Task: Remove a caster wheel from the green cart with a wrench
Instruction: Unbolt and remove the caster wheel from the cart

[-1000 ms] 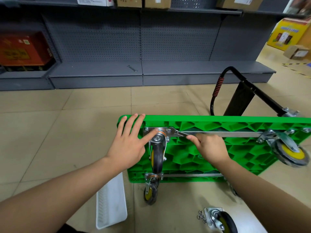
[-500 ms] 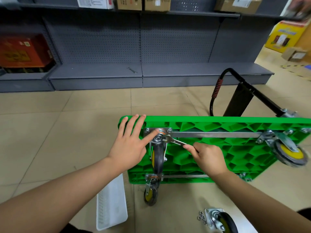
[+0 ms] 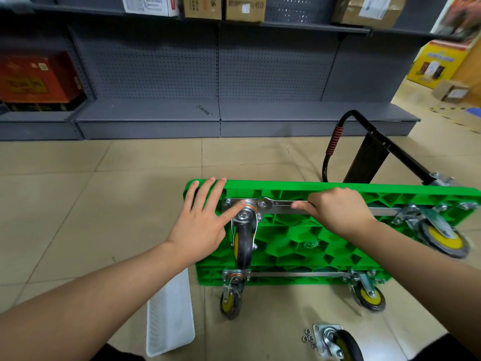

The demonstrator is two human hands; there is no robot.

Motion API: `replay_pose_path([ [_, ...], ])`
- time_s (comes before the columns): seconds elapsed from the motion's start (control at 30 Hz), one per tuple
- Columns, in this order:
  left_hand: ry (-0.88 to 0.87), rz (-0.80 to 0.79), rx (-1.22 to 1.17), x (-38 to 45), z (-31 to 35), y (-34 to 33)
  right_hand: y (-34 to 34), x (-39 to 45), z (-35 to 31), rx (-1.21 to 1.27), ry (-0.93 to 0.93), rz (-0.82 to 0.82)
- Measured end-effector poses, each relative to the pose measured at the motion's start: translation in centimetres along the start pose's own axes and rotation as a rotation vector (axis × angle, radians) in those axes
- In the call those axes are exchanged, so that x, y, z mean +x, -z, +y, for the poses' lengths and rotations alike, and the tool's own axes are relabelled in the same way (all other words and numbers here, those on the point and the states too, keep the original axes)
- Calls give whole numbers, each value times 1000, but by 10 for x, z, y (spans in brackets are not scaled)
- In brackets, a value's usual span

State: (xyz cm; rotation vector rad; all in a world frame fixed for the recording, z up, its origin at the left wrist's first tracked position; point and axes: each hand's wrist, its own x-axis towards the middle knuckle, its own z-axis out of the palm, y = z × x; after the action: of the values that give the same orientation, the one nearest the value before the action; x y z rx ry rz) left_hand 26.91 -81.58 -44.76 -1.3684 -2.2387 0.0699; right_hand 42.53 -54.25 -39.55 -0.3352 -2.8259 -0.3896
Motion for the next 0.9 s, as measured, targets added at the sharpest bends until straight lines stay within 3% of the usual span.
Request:
replay_pose_path([
  [0.27,-2,9,14,1,1,0,32,23,1,-142,190,-46],
  [0.57,-7,24,18,1,1,0,42,36,4,-211,261,-94],
  [0.73,-4,13,16,1,1,0,35,37,-2,-246,267,-38],
  [0.9,-6,15,19,1,1,1,18,35,5,-212,263,168],
])
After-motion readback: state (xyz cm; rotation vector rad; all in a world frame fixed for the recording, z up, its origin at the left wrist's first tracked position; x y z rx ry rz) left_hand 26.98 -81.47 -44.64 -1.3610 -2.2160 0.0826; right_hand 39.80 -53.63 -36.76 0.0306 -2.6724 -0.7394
